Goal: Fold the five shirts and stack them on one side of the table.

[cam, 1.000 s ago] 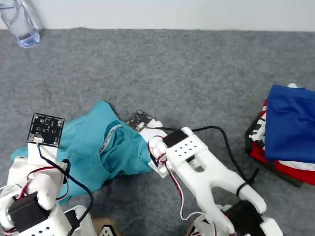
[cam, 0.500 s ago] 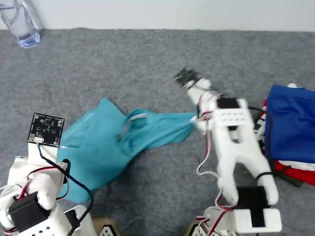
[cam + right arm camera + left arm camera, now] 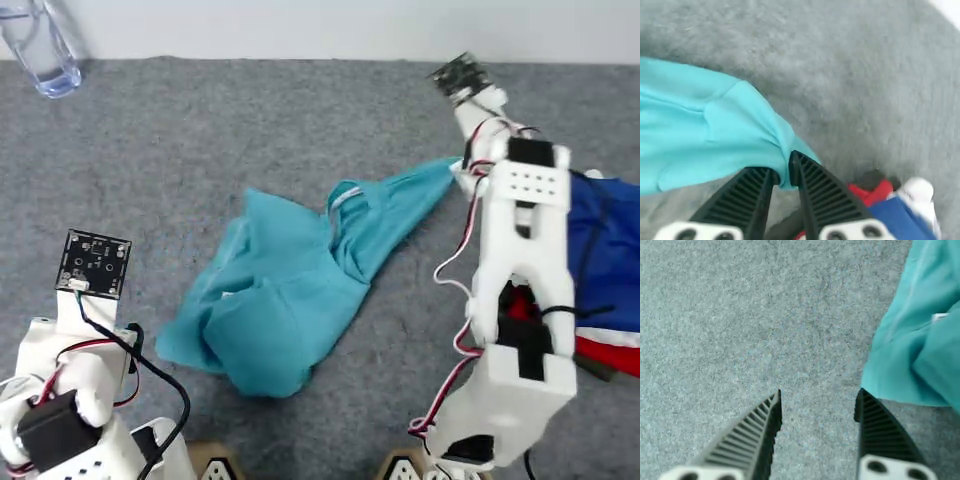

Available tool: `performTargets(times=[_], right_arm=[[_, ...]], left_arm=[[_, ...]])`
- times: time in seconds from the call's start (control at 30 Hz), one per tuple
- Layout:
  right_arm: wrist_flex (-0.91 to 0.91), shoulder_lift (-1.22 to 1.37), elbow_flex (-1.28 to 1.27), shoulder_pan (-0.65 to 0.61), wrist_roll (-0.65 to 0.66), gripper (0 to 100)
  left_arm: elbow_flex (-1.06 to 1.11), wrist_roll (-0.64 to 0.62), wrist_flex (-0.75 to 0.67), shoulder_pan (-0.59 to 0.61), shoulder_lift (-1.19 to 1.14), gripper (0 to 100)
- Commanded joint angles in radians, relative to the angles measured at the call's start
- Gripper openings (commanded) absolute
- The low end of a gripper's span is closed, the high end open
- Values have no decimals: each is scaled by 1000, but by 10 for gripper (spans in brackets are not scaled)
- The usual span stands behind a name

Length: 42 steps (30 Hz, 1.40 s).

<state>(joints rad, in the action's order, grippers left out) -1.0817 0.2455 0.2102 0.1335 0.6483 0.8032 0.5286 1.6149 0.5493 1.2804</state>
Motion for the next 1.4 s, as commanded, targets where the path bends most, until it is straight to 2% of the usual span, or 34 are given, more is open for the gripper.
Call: performTargets(times=[0.0,0.13,0.2,0.33,0.43,0.53,0.63,0.77,0.9,1.13,1.37], right_arm=[[-209,-27,138,7,-61,121],[-455,-110,176,-62,-92,318],[-553,-162,176,-116,-97,375],[-722,-254,166,-254,-103,382],[-711,-337,49,-363,-127,353],[-702,-403,-101,-530,-117,311],[-642,-449,-229,-685,-143,306],[-469,-481,-399,-851,-160,306],[-295,-484,-517,-967,-153,306],[-64,-483,-608,-1059,-158,306],[85,-446,-651,-1099,-160,306]], left_arm=[[-4,3,-12,6,6,228],[-2,3,-12,3,6,228],[-2,3,-12,5,6,228],[-2,3,-12,6,6,228],[-2,2,-12,9,6,228],[-2,0,-12,9,6,228],[-2,-54,-17,9,6,228],[-2,-77,-18,9,6,228],[-2,-77,-18,9,6,228],[-2,-104,-18,9,6,228],[-2,-104,-18,11,6,228]])
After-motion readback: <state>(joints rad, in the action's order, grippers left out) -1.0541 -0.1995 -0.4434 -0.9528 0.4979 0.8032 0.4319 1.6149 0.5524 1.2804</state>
